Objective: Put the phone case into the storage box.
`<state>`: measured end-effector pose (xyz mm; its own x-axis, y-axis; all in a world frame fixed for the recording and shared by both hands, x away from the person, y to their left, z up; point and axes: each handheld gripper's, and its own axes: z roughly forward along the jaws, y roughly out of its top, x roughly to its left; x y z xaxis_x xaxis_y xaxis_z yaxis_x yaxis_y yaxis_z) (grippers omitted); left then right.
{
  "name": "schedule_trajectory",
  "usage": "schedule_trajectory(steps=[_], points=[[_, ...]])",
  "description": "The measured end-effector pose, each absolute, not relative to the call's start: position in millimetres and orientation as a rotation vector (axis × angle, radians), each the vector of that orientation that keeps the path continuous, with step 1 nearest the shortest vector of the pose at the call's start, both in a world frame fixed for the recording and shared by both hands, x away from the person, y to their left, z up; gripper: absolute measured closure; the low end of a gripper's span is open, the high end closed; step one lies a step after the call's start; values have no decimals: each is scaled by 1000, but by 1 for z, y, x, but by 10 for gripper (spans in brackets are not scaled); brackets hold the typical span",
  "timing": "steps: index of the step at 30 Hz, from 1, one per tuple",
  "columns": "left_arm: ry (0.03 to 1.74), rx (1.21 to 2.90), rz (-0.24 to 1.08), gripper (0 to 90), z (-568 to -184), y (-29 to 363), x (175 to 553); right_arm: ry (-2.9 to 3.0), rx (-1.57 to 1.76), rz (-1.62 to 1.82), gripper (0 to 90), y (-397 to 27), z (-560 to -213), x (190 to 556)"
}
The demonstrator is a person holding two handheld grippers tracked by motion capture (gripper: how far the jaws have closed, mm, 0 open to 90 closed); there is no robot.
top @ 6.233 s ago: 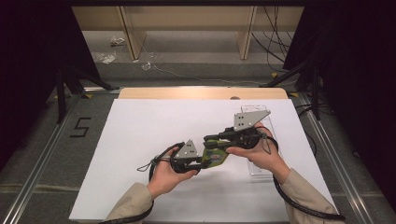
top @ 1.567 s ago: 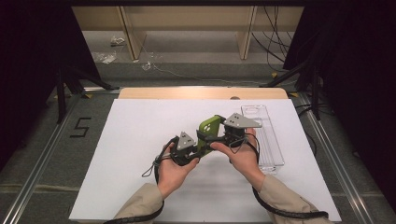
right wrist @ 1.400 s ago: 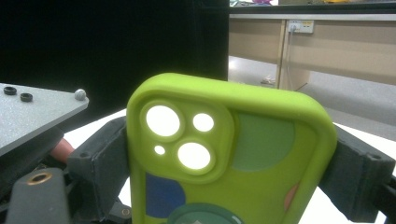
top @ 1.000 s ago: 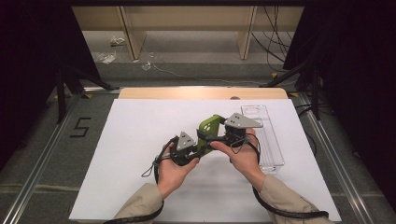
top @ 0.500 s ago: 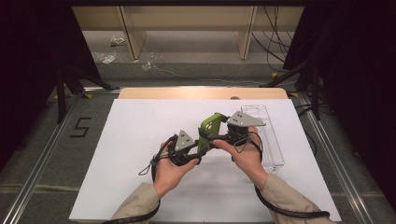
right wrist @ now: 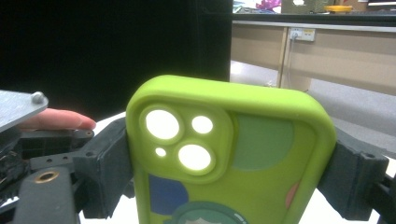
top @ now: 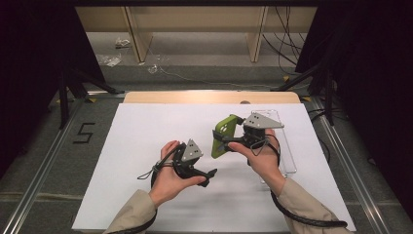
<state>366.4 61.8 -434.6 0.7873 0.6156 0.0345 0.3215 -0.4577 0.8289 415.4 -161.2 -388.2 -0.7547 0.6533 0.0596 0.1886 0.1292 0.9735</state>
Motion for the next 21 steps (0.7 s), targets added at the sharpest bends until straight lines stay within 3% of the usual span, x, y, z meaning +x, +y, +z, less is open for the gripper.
schedule_trajectory(steps=[21], points=[[731, 2101, 409, 0, -439, 88, 359, 1994, 833, 1644, 164, -181, -378, 424]])
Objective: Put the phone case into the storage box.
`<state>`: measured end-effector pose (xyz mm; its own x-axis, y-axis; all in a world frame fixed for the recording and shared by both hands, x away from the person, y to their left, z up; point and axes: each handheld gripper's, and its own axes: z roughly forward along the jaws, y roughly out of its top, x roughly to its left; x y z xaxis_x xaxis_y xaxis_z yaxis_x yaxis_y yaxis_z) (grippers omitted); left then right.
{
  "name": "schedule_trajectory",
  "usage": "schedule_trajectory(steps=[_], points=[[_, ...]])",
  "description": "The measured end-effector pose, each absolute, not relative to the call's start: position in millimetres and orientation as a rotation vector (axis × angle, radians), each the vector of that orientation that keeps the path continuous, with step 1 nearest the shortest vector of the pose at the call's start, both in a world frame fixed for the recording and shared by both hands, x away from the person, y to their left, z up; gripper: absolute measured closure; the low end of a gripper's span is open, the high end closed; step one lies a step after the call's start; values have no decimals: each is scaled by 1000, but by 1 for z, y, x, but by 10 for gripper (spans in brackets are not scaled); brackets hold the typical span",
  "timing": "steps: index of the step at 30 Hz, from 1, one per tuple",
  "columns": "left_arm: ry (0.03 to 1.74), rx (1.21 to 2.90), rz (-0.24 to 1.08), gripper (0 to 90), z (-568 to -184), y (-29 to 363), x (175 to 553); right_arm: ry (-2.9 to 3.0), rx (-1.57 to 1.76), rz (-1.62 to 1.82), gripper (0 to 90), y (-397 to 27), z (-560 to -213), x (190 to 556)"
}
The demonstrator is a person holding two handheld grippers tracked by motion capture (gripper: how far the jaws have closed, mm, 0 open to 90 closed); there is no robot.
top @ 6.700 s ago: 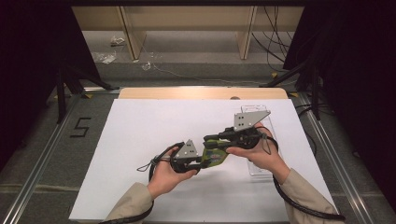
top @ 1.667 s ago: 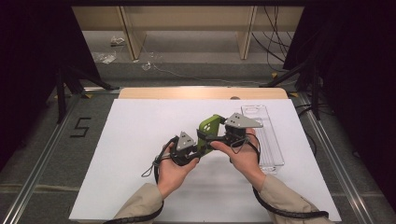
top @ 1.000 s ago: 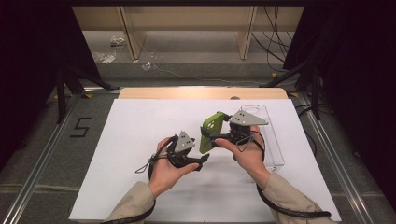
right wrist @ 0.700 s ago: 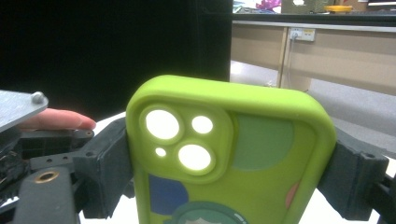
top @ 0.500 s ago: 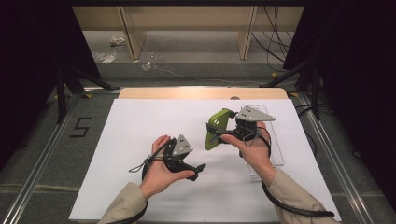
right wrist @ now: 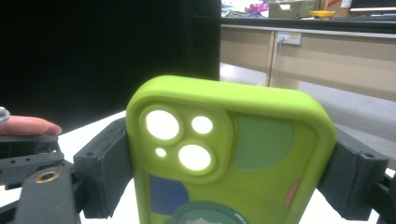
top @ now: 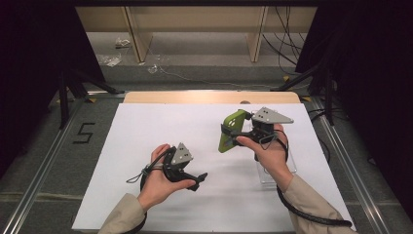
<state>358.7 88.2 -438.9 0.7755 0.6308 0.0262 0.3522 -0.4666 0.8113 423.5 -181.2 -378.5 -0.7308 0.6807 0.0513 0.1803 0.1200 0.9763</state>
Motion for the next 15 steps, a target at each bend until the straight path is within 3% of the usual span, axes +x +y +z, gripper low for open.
schedule_trajectory(steps=[15], points=[[746, 2103, 416, 0, -440, 100, 355, 1972, 850, 1640, 165, -189, -374, 426]])
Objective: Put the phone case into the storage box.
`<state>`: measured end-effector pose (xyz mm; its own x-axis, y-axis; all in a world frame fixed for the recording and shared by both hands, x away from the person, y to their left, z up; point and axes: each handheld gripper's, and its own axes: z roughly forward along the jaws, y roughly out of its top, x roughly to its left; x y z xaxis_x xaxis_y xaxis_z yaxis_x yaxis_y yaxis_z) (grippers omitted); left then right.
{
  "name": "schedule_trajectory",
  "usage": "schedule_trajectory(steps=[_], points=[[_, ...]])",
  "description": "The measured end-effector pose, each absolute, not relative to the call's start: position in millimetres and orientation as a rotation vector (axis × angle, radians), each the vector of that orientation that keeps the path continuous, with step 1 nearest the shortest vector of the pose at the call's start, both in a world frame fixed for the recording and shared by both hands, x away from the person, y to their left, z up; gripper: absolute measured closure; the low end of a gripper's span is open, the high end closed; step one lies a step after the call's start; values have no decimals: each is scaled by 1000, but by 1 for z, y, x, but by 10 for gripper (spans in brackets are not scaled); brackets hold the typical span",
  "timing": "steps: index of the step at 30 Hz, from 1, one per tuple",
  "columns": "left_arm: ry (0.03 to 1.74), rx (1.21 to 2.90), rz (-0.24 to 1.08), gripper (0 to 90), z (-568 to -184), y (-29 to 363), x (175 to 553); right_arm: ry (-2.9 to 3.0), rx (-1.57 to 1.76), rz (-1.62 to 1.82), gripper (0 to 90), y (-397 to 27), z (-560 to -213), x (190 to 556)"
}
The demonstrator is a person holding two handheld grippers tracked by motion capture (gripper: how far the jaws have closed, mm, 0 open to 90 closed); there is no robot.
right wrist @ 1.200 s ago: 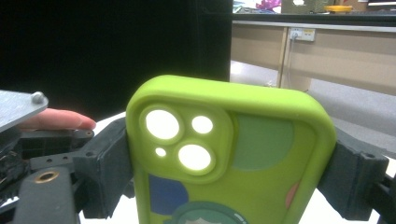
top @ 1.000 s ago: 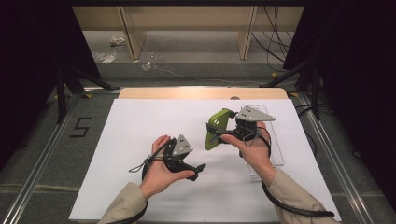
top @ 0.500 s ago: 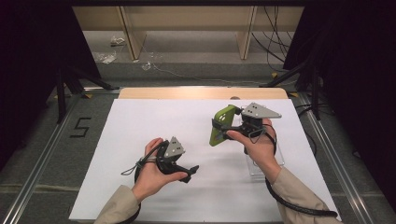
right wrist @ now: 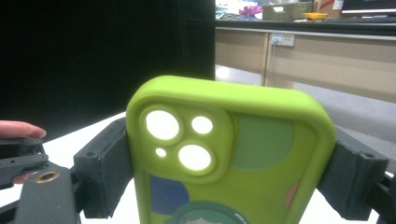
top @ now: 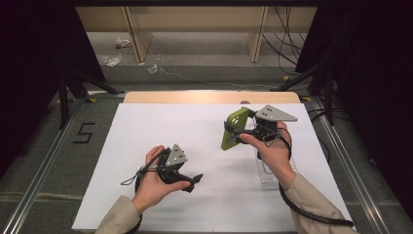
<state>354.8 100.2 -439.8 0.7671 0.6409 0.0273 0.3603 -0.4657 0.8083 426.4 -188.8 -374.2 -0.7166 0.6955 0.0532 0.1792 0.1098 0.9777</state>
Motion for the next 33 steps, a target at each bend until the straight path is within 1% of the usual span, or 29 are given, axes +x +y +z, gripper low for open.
schedule_trajectory(steps=[33], points=[[797, 2104, 430, 0, -446, 125, 349, 1912, 892, 1612, 166, -210, -366, 434]])
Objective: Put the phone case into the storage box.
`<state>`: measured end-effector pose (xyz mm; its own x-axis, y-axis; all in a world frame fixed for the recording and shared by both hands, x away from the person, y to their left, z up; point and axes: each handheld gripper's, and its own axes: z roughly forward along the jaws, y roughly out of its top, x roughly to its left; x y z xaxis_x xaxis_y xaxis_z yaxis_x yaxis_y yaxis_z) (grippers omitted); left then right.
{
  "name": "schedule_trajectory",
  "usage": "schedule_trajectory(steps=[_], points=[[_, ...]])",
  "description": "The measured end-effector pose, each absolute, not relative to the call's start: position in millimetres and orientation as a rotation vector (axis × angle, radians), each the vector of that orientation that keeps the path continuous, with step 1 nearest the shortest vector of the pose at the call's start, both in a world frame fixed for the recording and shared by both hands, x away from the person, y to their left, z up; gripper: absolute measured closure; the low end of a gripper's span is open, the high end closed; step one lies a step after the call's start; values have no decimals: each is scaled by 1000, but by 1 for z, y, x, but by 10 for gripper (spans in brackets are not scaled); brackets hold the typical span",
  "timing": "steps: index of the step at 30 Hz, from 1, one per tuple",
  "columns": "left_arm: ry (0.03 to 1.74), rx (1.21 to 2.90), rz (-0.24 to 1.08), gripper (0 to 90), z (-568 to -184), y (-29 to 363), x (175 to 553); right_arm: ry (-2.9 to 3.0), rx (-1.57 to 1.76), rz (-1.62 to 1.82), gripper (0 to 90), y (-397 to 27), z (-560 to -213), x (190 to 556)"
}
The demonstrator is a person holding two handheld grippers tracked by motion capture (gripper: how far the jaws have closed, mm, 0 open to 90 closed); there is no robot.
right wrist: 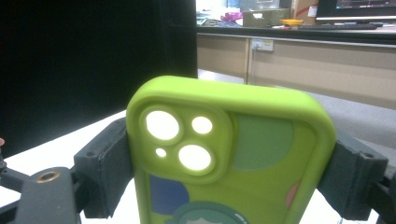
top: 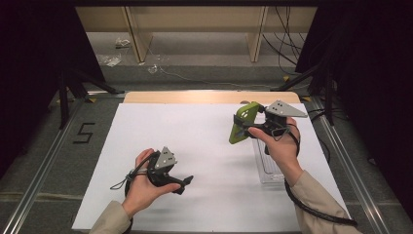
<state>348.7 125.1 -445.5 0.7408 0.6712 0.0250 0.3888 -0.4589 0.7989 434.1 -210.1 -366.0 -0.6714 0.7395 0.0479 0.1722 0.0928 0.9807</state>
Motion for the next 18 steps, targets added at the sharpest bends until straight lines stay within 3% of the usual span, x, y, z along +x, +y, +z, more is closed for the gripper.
schedule_trajectory(steps=[18], points=[[807, 2112, 434, 0, -448, 132, 347, 1869, 921, 1601, 166, -224, -360, 438]])
